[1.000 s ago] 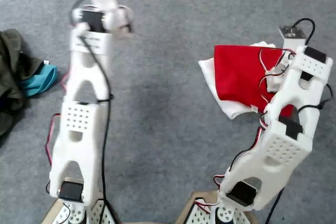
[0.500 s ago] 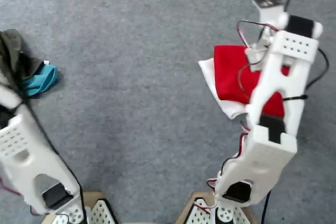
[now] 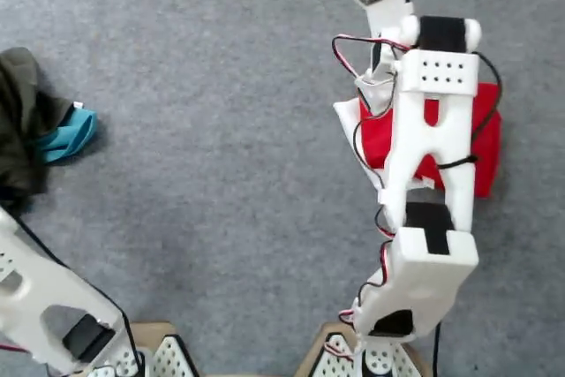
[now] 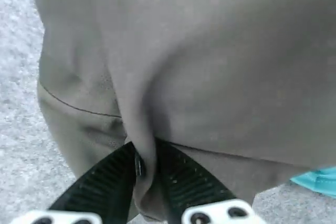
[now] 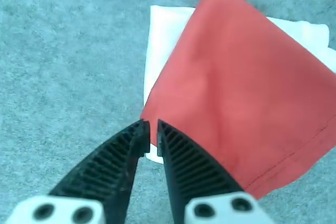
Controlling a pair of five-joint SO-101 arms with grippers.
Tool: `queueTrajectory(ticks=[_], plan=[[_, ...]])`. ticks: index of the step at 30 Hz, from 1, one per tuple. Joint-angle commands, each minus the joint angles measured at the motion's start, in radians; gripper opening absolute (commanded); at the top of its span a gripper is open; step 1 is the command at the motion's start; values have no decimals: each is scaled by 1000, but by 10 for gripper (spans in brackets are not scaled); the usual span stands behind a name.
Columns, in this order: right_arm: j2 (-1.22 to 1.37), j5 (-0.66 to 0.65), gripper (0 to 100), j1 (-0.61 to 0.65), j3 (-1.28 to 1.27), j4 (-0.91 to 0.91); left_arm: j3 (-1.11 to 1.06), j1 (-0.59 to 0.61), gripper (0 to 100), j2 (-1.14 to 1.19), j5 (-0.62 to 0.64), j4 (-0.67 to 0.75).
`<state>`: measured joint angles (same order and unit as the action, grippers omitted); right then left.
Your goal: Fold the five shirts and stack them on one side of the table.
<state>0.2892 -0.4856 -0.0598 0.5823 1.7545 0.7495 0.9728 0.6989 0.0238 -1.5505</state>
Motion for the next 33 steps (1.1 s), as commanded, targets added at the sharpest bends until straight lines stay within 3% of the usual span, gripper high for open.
queueTrajectory(ticks=[1, 7, 13, 17, 23, 27, 30, 33], plan=[[-74, 3, 32, 15, 4, 8, 10, -5, 28, -68, -11, 6], [-134, 3, 32, 15, 4, 9, 180, -111, 28, -252, -9, -215], [-168, 3, 31, 12, 4, 9, 51, -348, 28, -519, -5, -212], [-186, 3, 31, 8, 4, 9, -217, -601, 28, -736, -3, -210], [-191, 3, 31, 9, 4, 9, -661, -1090, 29, -999, -21, -206], [-185, 3, 31, 14, 4, 9, -840, -1330, 32, -1066, -176, -187], [-183, 3, 32, 20, 4, 9, -868, -1366, 127, -1089, -144, -189], [-183, 3, 33, 61, -12, 8, -846, -1268, 273, -1122, -9, -186]])
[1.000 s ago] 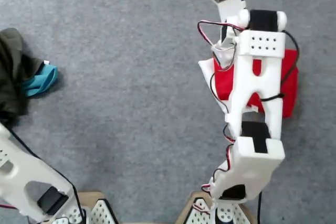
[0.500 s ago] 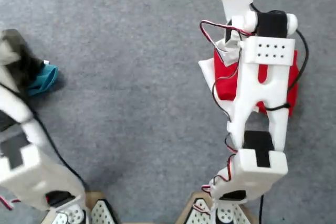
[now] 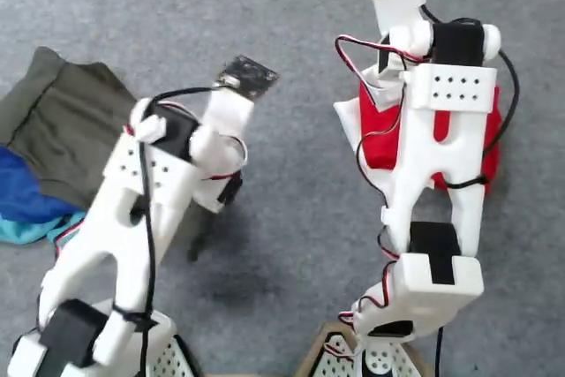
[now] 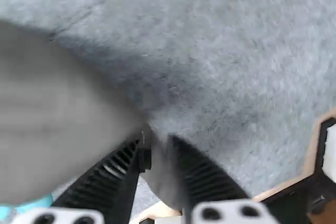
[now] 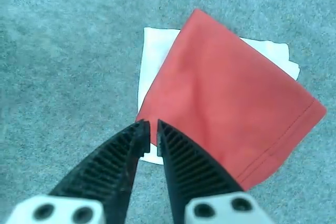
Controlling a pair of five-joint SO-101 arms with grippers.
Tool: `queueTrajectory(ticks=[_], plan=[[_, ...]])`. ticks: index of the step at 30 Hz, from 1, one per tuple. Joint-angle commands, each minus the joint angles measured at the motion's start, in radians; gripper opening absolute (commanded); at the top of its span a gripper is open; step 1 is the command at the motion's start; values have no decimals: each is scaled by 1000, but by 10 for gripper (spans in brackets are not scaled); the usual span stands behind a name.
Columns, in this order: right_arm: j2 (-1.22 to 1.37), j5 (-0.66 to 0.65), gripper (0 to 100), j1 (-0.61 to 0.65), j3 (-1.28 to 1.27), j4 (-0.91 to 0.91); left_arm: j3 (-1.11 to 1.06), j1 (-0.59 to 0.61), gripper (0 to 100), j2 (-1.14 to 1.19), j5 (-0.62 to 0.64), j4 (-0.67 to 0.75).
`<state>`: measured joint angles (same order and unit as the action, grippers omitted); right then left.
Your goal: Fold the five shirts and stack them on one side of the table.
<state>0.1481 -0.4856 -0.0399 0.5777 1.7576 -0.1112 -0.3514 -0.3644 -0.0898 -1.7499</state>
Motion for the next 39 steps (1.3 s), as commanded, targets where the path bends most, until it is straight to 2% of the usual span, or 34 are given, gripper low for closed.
queueTrajectory(ticks=[1, 5, 8, 11, 13, 16, 20, 23, 25, 29, 33, 39], plan=[[-42, 3, 33, 69, -19, 5, 38, 107, 288, -75, 155, 9], [-42, 40, 65, 224, -76, 3, 107, 375, 288, -155, 253, 9], [-28, 169, 191, 400, -119, -9, 87, 682, 291, -210, 270, 14], [33, 299, 327, 582, -131, -34, -25, 990, 292, -215, 264, 61], [102, 348, 384, 686, -125, -60, -127, 1153, 293, -212, 249, 133], [219, 362, 403, 815, -125, -100, -294, 1300, 293, -212, 137, 273], [377, 362, 403, 902, -124, -120, -429, 1400, 291, -213, 61, 385], [466, 362, 388, 916, -124, -133, -466, 1446, 291, -213, 52, 414], [496, 362, 312, 916, -104, -126, -472, 1455, 291, -213, 51, 419], [504, 361, 21, 878, -56, -101, -475, 1457, 290, -213, 51, 419], [504, 361, 31, 819, 33, 5, -470, 1457, 289, -213, 51, 417], [325, 361, 14, 729, 51, 9, -476, 1438, 292, -213, 51, 419]])
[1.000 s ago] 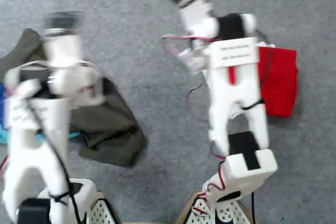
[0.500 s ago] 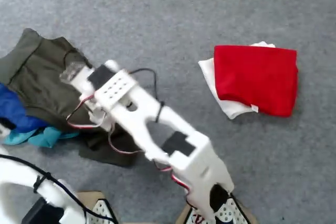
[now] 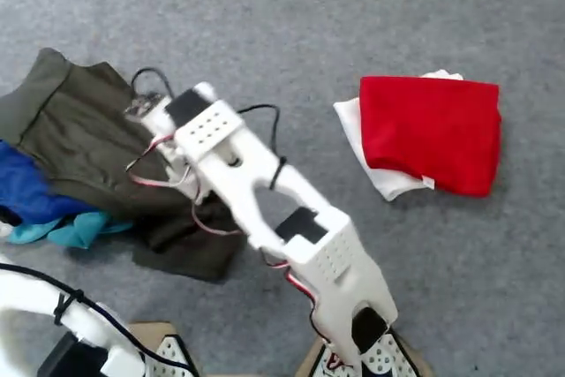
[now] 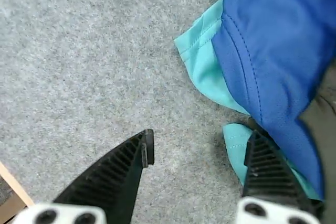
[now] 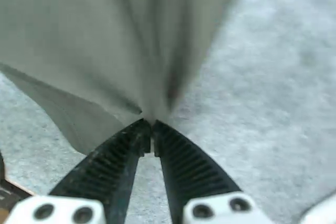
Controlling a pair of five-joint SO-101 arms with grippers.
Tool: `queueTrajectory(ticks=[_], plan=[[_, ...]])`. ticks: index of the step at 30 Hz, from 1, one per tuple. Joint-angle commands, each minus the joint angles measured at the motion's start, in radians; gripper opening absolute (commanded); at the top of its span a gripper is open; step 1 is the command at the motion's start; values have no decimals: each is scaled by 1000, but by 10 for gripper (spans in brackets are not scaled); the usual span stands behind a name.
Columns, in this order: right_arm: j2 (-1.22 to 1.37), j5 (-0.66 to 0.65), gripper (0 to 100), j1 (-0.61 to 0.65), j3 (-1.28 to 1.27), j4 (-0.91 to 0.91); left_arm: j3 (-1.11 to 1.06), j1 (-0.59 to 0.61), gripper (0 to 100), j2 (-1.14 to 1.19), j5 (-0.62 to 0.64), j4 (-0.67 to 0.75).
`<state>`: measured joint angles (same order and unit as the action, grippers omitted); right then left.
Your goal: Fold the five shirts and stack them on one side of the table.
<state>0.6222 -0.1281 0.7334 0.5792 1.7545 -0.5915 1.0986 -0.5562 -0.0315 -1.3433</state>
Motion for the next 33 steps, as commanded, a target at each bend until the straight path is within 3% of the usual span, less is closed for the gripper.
queueTrajectory(ticks=[1, 8, 13, 19, 22, 26, 31, 33], plan=[[-200, 3, 14, -57, 50, 12, 4, -21, 293, -20, -6, 8], [-516, -71, 15, -112, -41, 9, 1, -120, 293, -20, 3, 5], [-527, -81, 38, -29, -288, -138, -59, -153, 293, -20, 3, 5], [-386, -69, 355, 97, -527, -430, -90, -145, 293, -21, 3, 5], [-269, -64, 418, 120, -536, -496, -88, -145, 293, -21, 0, 5], [-137, -66, 322, 115, -435, -439, -87, -145, 293, -21, 0, 6], [-59, -60, 6, 114, -245, -252, -87, -147, 293, -21, -5, 11], [-50, -60, 44, 101, -179, -166, -84, -147, 293, -21, -5, 11]])
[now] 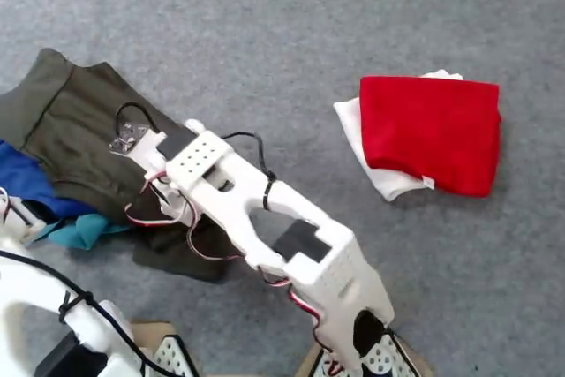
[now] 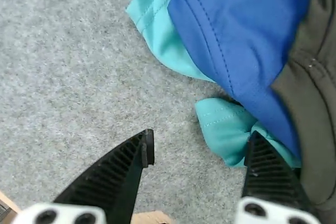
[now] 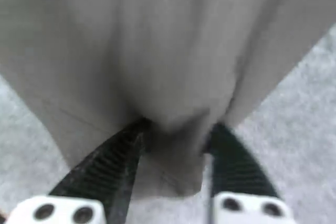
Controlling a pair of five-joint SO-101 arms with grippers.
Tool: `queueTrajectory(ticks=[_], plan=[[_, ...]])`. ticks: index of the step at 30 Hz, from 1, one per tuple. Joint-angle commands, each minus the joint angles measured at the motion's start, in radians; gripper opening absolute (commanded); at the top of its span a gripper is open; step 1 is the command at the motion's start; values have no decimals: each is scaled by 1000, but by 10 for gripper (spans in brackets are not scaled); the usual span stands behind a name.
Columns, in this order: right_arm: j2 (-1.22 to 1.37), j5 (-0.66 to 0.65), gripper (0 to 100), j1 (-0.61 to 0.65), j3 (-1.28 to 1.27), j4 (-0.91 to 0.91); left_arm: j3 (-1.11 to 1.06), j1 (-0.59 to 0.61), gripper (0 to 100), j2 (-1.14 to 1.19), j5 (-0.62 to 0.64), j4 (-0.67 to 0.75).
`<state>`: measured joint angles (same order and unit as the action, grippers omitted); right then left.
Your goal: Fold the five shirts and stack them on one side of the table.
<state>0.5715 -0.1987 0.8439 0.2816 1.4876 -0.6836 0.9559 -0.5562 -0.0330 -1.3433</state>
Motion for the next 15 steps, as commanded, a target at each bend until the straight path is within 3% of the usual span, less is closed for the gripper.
queueTrajectory(ticks=[1, 4, 15], plan=[[2, 11, 28, -18, 153, 144, 10, -4, 293, -21, -3, 12], [-19, 11, 14, -75, 283, 275, 12, -5, 293, -21, -3, 12], [-512, 6, 13, -222, 337, 278, 12, -12, 289, -21, -5, 12]])
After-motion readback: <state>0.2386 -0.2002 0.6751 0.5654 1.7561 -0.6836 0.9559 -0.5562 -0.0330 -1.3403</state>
